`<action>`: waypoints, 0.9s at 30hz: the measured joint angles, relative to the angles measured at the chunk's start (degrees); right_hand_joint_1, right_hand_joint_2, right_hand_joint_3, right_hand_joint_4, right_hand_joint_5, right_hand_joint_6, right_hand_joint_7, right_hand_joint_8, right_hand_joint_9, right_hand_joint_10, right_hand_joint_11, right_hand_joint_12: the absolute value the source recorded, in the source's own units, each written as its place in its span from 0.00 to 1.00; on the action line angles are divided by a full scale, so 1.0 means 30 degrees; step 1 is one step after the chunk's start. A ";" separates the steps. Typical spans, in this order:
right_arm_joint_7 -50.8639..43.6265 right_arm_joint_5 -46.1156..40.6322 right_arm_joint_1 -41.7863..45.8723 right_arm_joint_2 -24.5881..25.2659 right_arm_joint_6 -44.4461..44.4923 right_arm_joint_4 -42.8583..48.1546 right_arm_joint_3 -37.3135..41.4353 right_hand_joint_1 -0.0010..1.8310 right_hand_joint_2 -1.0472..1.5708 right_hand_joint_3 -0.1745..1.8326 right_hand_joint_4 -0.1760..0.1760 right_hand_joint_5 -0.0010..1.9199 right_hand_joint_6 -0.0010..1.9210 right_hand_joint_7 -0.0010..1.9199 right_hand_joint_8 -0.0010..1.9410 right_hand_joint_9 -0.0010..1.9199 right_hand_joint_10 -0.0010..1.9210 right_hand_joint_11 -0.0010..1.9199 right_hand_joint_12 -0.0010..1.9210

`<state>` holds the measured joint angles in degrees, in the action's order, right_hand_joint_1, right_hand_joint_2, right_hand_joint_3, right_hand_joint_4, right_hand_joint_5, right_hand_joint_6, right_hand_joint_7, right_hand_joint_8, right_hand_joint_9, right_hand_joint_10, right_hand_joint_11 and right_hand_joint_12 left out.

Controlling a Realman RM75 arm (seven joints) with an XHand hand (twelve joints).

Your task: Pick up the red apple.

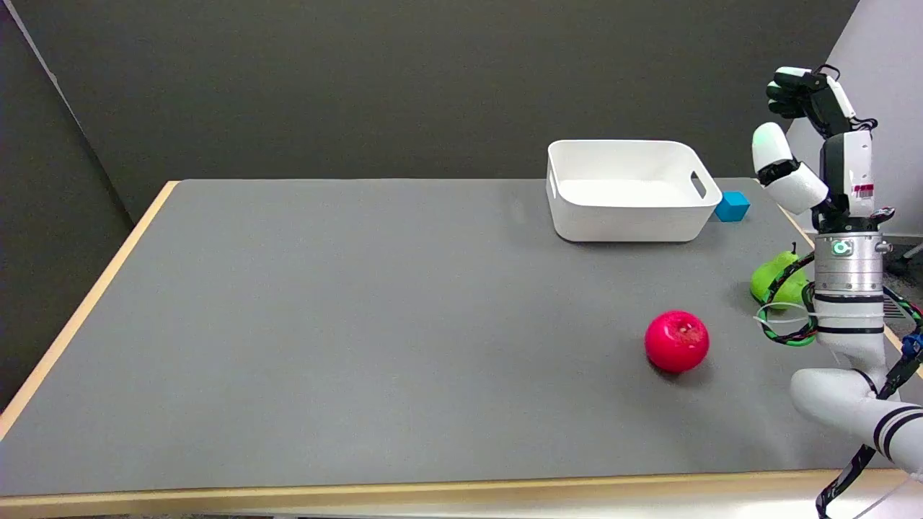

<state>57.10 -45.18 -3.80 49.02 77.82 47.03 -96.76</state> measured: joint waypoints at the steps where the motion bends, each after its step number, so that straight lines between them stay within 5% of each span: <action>1: 0.0006 0.0018 0.0000 -0.0001 -0.0004 0.0003 0.0014 0.27 0.72 0.51 0.60 0.19 0.39 0.28 0.31 0.23 0.54 0.12 0.72; 7: 0.0036 0.0269 0.0000 -0.0066 -0.0069 0.0036 0.0083 0.26 0.69 0.57 0.63 0.20 0.39 0.28 0.32 0.24 0.52 0.13 0.73; 17: 0.0068 0.1124 0.0408 -0.0649 -0.0109 0.0476 0.0161 0.28 0.69 0.52 0.68 0.21 0.42 0.30 0.34 0.25 0.58 0.17 0.79; 27: 0.0098 0.2138 0.3354 -0.1537 0.0000 0.1750 0.1123 0.24 0.67 0.53 0.68 0.20 0.38 0.30 0.34 0.26 0.57 0.17 0.80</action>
<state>57.39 -38.76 6.26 44.41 77.82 52.28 -93.39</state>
